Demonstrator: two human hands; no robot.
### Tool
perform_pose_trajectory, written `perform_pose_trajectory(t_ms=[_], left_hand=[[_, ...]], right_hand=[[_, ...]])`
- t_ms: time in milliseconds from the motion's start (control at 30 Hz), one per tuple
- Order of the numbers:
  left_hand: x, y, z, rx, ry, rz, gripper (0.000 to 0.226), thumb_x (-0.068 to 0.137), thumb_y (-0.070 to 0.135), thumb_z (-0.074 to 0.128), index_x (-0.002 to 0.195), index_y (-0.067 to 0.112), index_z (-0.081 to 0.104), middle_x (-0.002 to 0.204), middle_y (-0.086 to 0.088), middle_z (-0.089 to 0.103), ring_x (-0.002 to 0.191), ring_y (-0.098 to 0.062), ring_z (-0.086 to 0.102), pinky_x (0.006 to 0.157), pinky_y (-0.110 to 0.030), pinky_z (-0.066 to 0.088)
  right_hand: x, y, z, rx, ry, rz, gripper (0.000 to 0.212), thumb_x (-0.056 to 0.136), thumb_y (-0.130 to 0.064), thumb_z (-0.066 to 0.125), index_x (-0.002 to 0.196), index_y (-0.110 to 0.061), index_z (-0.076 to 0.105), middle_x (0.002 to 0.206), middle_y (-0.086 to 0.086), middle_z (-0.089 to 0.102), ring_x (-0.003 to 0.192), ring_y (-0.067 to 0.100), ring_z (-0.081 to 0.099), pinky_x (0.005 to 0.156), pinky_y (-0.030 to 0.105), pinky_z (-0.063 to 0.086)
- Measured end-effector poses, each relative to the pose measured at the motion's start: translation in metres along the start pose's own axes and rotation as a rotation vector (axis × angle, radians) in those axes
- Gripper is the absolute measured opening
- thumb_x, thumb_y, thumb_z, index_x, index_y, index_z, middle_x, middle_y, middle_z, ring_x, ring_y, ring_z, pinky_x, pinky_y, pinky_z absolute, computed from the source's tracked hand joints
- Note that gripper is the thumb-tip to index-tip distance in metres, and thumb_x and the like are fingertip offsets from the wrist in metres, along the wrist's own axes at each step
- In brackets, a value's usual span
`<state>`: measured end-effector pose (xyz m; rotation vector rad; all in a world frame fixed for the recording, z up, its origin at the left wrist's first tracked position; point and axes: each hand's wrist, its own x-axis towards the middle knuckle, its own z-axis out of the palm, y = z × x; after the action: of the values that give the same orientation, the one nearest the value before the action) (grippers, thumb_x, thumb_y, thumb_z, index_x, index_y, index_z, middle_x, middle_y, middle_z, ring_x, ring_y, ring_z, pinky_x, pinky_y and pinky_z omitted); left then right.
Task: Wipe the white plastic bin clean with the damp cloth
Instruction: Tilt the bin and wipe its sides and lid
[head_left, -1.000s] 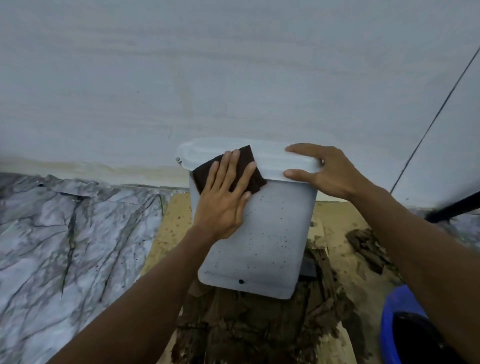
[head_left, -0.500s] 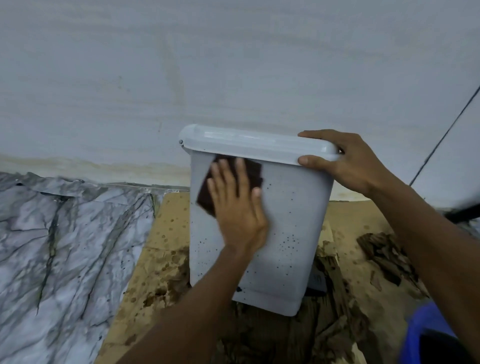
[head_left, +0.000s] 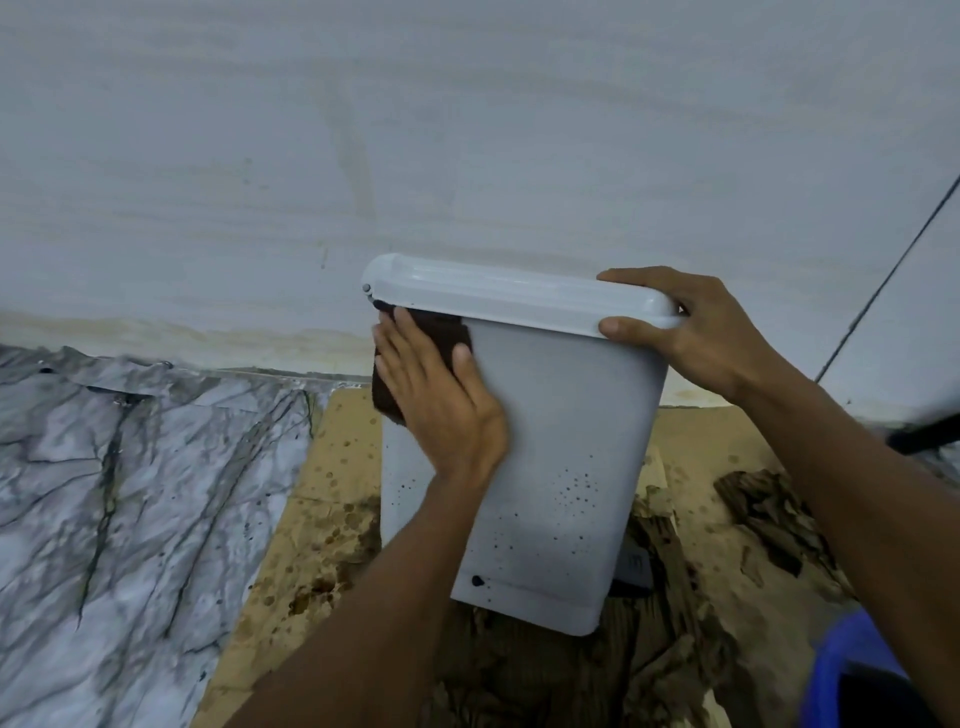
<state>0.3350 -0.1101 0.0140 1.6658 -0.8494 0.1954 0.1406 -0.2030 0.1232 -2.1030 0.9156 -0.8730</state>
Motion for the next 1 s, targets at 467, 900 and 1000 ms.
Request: perform_pose_trajectory(t_ms=[467,900,1000], left_hand=[[0.002,-0.03,-0.01,0.062,-0.016,0.106,0.064,0.106,0.033,0.032,0.161,0.006,0.013,0.17,-0.012,0.013,0.158,-0.024,0.005,0.126,-0.05,0.011],[-0.088,-0.012,0.017,0.265,-0.573,1.177,0.059,0.109,0.035,0.03,0.162,0.011,0.017,0.171,-0.01,0.005,0.157,-0.029,0.007,0.127,-0.046,0.001],[-0.089,-0.053,-0.008,0.358,-0.681,1.442,0.059,0.109,0.037,0.031,0.162,0.016,0.017,0.17,-0.01,0.003,0.158,-0.026,0.004,0.128,-0.043,-0.002]], right_hand=[[-0.003,-0.001,-0.001,0.021,0.018,-0.004,0.039,0.078,-0.036,0.08,0.116,-0.038,0.07,0.12,-0.022,0.066,0.11,-0.004,0.059,0.09,0.022,0.047],[-0.005,0.004,-0.002,0.062,0.04,0.0,0.04,0.077,-0.031,0.082,0.115,-0.032,0.071,0.121,-0.017,0.067,0.111,0.0,0.061,0.094,0.023,0.049],[-0.004,0.005,-0.003,0.012,0.029,-0.008,0.042,0.077,-0.038,0.081,0.117,-0.037,0.069,0.123,-0.019,0.065,0.113,0.001,0.059,0.094,0.026,0.049]])
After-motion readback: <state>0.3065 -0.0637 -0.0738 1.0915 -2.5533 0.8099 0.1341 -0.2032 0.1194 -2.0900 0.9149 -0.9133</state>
